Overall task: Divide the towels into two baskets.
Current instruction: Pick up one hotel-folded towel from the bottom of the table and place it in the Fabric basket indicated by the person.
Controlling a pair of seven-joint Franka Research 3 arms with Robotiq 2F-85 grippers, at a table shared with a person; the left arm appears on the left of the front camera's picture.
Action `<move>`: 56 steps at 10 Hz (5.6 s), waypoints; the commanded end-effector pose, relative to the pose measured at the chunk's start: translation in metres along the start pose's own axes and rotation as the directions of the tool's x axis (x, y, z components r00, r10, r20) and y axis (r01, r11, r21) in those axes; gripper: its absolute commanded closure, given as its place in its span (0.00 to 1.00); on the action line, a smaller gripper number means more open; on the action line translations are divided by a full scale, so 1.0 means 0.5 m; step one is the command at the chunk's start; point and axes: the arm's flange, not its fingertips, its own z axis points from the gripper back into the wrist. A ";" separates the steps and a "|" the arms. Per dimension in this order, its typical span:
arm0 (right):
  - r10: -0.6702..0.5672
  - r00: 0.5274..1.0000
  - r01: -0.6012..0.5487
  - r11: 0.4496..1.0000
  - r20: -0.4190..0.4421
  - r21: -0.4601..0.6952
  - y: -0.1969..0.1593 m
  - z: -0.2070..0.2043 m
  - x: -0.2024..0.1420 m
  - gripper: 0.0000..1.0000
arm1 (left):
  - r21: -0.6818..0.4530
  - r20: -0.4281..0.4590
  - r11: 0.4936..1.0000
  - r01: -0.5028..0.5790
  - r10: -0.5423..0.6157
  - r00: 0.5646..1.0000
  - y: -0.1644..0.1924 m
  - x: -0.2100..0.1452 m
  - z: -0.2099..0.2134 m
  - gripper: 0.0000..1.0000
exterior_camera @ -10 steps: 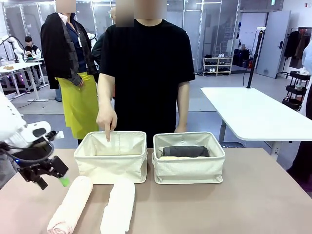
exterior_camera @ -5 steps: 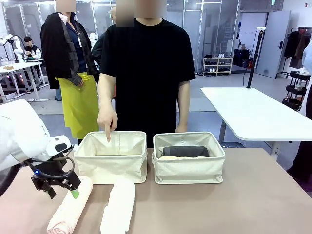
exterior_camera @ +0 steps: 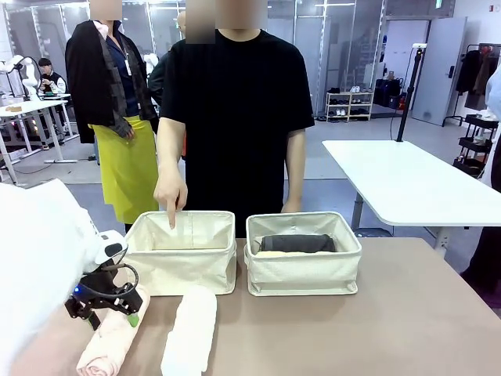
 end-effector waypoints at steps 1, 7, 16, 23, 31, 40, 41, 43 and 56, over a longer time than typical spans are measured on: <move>0.013 1.000 -0.013 1.000 0.009 0.005 0.008 0.002 -0.004 0.00 | -0.029 -0.010 0.999 -0.014 0.013 1.000 0.026 -0.141 -0.015 0.20; 0.013 1.000 -0.013 1.000 0.009 0.005 0.008 0.002 -0.004 0.00 | -0.030 -0.010 0.999 -0.012 0.012 1.000 -0.008 -0.003 0.002 0.45; 0.013 1.000 -0.013 1.000 0.009 0.005 0.008 0.002 -0.004 0.00 | 0.016 0.018 0.994 0.109 -0.109 0.994 -0.024 0.003 0.113 0.45; 0.013 1.000 -0.013 1.000 0.009 0.005 0.008 0.002 -0.004 0.00 | 0.054 0.106 0.664 0.746 -0.747 0.657 -0.109 0.000 0.313 0.45; 0.013 1.000 -0.013 1.000 0.009 0.005 0.008 0.002 -0.004 0.00 | 0.163 0.111 0.405 0.900 -0.914 0.391 -0.193 0.071 0.397 0.45; 0.013 1.000 -0.013 1.000 0.009 0.005 0.008 0.002 -0.004 0.00 | 0.123 -0.172 -0.268 0.955 -0.954 -0.246 -0.282 0.340 0.281 0.45; 0.013 1.000 -0.013 1.000 0.009 0.005 0.008 0.002 -0.004 0.00 | 0.139 -0.171 -0.197 0.970 -0.970 -0.172 -0.269 0.365 0.258 0.45; 0.013 1.000 -0.013 1.000 0.009 0.005 0.008 0.002 -0.004 0.00 | 0.146 -0.157 -0.092 0.985 -0.985 -0.069 -0.246 0.404 0.210 0.45; 0.013 1.000 -0.013 1.000 0.009 0.005 0.008 0.002 -0.004 0.00 | 0.308 -0.151 -0.065 0.949 -0.988 -0.018 -0.241 0.462 0.116 0.00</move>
